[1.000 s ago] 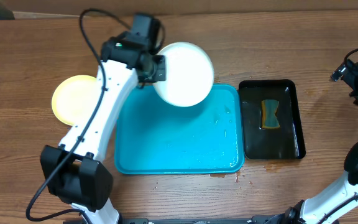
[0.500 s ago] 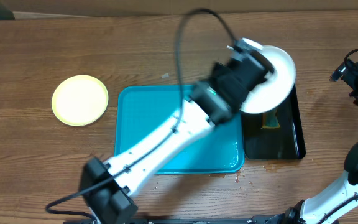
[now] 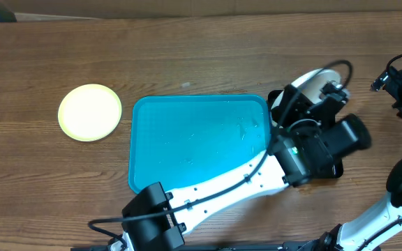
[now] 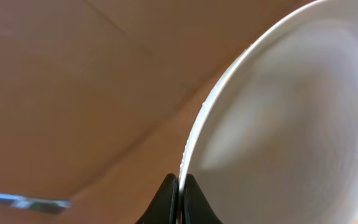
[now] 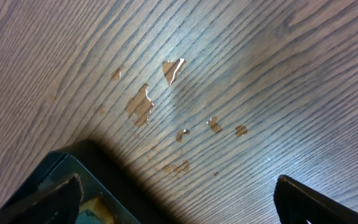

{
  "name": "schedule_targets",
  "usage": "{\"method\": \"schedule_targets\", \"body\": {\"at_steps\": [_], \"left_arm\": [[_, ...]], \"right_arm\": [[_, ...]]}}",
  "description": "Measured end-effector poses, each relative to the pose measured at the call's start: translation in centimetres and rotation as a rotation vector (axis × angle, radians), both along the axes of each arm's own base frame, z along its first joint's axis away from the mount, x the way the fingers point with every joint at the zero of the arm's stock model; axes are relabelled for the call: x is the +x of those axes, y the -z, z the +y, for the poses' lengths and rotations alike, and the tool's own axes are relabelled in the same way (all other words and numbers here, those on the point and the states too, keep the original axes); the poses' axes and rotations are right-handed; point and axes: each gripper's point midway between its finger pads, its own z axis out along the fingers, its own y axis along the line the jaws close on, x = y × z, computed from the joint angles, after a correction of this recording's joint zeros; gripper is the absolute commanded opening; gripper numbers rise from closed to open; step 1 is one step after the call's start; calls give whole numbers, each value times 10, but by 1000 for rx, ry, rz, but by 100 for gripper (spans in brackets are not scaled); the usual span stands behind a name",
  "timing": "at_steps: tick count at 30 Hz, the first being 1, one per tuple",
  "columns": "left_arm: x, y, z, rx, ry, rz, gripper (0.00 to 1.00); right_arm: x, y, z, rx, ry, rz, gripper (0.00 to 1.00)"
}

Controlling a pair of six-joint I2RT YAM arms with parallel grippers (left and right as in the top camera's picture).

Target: Clean dirty plates on tray and stack at the side

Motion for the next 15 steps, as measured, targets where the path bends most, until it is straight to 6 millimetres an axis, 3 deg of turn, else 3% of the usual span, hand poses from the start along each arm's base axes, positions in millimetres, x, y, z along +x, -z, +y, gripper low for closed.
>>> {"method": "schedule_targets", "body": {"at_steps": [8, 15], "left_arm": [[-11, -41, -8, 46, -38, -148, 4], [-11, -54, -6, 73, -67, -184, 4]], "right_arm": [[0, 0, 0, 0, 0, 1, 100], [0, 0, 0, 0, 0, 0, 100]]}}
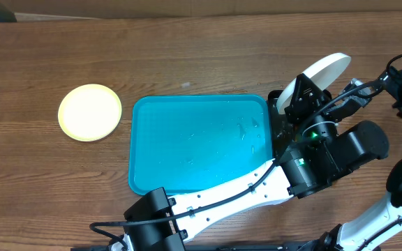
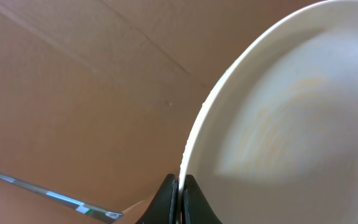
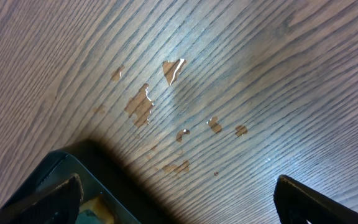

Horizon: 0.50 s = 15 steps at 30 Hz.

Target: Clean dirty plates on tray and stack at the side

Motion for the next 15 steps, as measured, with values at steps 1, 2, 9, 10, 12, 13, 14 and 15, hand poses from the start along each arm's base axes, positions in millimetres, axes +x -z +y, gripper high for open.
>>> {"method": "schedule_targets", "body": {"at_steps": [1, 2, 9, 10, 12, 13, 14, 15], "left_arm": [[0, 0, 0, 6, -1, 0, 4], [1, 0, 1, 8, -5, -1, 4], [21, 11, 23, -38, -61, 23, 4], [25, 17, 27, -42, -65, 41, 4], [33, 35, 33, -46, -48, 106, 4], [36, 45, 34, -58, -32, 147, 5], [39, 56, 35, -78, -14, 194, 5], [41, 65, 37, -102, -3, 236, 5]], "right_arm": [[0, 0, 0, 0, 0, 0, 100], [0, 0, 0, 1, 0, 0, 100], [0, 0, 0, 1, 1, 0, 100], [0, 0, 0, 0, 0, 0, 100], [0, 0, 0, 0, 0, 0, 100], [0, 0, 0, 0, 0, 0, 100], [0, 0, 0, 1, 1, 0, 100], [0, 0, 0, 0, 0, 0, 100]]}}
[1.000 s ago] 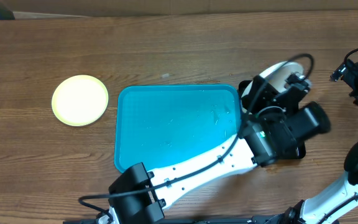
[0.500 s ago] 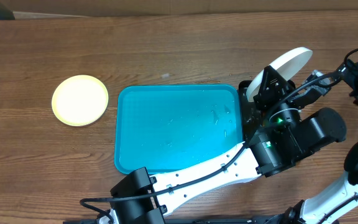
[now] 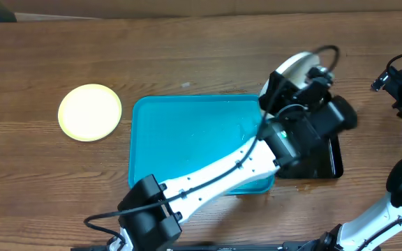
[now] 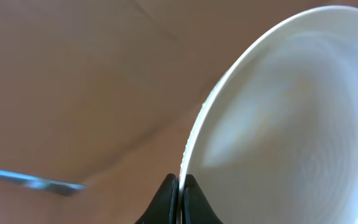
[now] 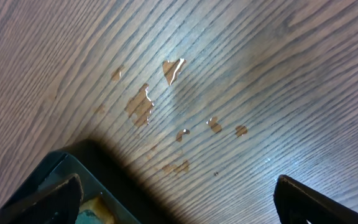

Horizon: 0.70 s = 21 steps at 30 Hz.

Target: Clean dirty plates on tray and stack at the side

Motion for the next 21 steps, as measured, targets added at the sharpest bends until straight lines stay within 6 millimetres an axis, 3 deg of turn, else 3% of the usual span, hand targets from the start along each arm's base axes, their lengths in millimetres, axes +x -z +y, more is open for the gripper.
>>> {"method": "schedule_targets", "body": {"at_steps": [6, 11, 15, 21], "left_arm": [[12, 54, 7, -255, 25, 293, 4], [31, 72, 28, -494, -10, 496, 9], [59, 71, 96, -697, -156, 623, 7], [70, 91, 236, -882, -515, 777, 4]], "right_arm": [[0, 0, 0, 0, 0, 0, 100], [0, 0, 0, 1, 0, 0, 100], [0, 0, 0, 1, 0, 0, 100], [0, 0, 0, 0, 0, 0, 100]]}}
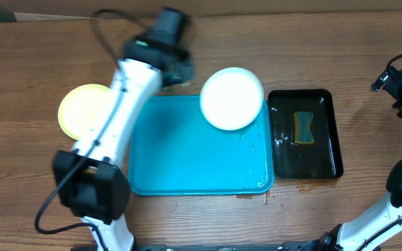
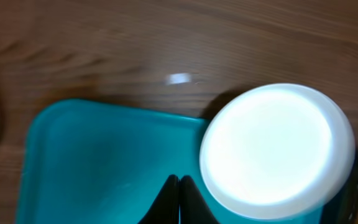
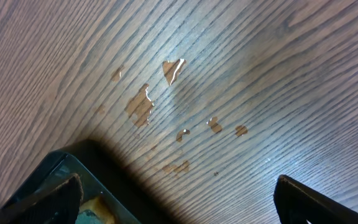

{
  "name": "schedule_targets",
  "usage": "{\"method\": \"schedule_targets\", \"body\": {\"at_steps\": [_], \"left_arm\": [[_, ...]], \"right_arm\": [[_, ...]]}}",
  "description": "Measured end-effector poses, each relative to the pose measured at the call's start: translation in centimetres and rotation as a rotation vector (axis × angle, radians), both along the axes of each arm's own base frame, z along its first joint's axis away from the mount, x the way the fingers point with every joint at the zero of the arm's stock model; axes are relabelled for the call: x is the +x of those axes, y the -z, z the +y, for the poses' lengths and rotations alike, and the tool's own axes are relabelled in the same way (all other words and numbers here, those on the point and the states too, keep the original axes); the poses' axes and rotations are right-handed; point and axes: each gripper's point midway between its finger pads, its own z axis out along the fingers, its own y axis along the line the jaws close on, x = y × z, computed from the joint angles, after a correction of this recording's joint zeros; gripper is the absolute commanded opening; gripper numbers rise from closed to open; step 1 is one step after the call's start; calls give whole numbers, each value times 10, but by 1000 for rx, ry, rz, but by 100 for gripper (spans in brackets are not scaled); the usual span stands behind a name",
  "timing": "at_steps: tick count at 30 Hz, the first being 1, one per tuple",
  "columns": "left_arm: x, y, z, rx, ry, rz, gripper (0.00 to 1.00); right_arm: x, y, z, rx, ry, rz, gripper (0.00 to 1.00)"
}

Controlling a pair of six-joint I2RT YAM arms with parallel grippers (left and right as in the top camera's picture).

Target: Clean dirty plates on tray and stack at the side

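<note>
A white plate (image 1: 232,98) faces up over the far right corner of the teal tray (image 1: 187,160); whether it rests there I cannot tell. It also shows in the left wrist view as a white plate (image 2: 277,152) overlapping the tray (image 2: 104,162). My left gripper (image 2: 179,186) is shut with nothing between its fingers, a little left of the plate's rim. From overhead the left gripper (image 1: 179,70) is blurred, behind the tray's far edge. A yellow plate (image 1: 79,111) lies left of the tray, partly under my left arm. My right gripper (image 3: 176,202) stands open above bare table.
A black basin (image 1: 306,164) with a sponge (image 1: 303,129) sits right of the tray; its corner (image 3: 61,168) shows in the right wrist view. Water spots (image 3: 145,102) mark the wood there. My left arm (image 1: 117,118) crosses the tray's left edge.
My left arm has moved from the tray's far right corner to behind its far left. The white plate is out of its fingers and faces up at that corner. The right arm is unchanged.
My left gripper held the white plate by its rim over the black basin. Then the plate stood on edge, higher up. Then it was carried to the tray's far right corner. Now the plate is free there and the gripper is away to the left.
</note>
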Motion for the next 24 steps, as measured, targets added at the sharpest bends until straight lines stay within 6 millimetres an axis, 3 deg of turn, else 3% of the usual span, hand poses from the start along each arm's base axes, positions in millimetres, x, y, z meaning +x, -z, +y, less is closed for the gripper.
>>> {"method": "schedule_targets", "body": {"at_steps": [2, 5, 9, 12, 17, 24], "left_arm": [[-1, 4, 47, -62, -104, 64, 10], [-12, 7, 83, -127, -162, 134, 25], [-34, 10, 128, -194, -245, 225, 73], [-47, 11, 149, -210, -267, 262, 87], [-55, 21, 152, -198, -246, 293, 87], [-58, 69, 110, -167, -131, 322, 84]], "right_arm": [[0, 0, 0, 1, 1, 0, 100], [0, 0, 0, 0, 0, 0, 100], [0, 0, 0, 0, 0, 0, 100], [0, 0, 0, 0, 0, 0, 100], [0, 0, 0, 0, 0, 0, 100], [0, 0, 0, 0, 0, 0, 100]]}}
